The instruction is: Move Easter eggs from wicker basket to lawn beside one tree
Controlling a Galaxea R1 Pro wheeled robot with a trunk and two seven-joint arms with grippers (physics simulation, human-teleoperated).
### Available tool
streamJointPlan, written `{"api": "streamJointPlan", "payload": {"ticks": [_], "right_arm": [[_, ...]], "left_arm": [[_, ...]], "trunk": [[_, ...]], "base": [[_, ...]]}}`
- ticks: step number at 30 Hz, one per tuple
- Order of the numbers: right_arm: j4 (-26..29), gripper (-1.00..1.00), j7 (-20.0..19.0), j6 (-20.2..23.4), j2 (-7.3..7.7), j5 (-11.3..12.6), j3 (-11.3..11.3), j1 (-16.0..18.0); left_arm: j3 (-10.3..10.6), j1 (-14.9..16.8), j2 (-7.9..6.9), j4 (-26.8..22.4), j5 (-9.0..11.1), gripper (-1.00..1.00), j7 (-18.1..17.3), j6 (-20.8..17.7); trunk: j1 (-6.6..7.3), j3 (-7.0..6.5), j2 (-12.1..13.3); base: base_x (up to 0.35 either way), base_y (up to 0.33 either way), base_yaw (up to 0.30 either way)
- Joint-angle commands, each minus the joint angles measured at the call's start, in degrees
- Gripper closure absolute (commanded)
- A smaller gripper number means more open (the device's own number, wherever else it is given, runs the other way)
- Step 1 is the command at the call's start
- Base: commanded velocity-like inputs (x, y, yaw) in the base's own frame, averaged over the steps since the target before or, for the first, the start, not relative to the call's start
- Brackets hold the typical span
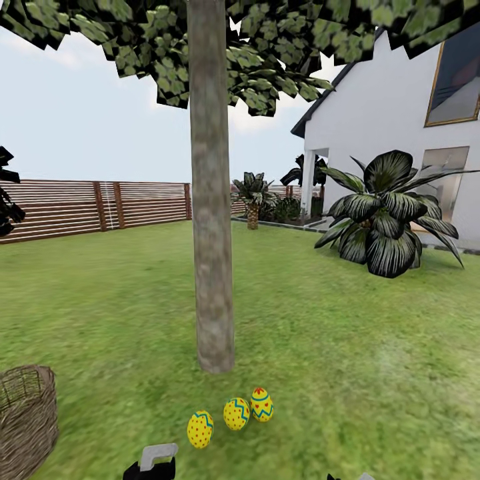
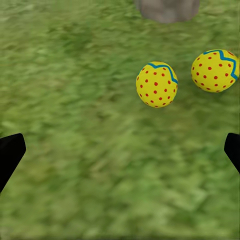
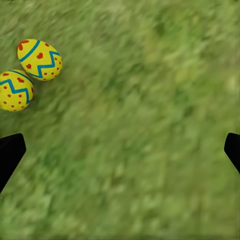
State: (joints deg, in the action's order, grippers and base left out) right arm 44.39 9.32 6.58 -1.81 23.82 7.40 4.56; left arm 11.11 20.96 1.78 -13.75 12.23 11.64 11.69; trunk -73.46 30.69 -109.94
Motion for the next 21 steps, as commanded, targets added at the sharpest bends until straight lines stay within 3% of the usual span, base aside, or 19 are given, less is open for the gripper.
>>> {"api": "streamJointPlan", "payload": {"ticks": [1,21], "right_arm": [[0.12,-1.0,0.18,0.26,-0.04,0.44,0.09,0.02],[-2.36,-1.0,0.18,0.25,-0.04,0.4,0.23,0.02]], "left_arm": [[0.49,0.04,-0.02,0.04,0.51,-1.0,0.31,0.22],[0.49,0.04,-0.02,0.06,0.51,-1.0,0.31,0.26]], "trunk": [[0.23,-0.12,0.38],[4.63,-3.71,8.4]], "base": [[0.0,0.0,0.0],[0.0,0.0,0.0]]}}
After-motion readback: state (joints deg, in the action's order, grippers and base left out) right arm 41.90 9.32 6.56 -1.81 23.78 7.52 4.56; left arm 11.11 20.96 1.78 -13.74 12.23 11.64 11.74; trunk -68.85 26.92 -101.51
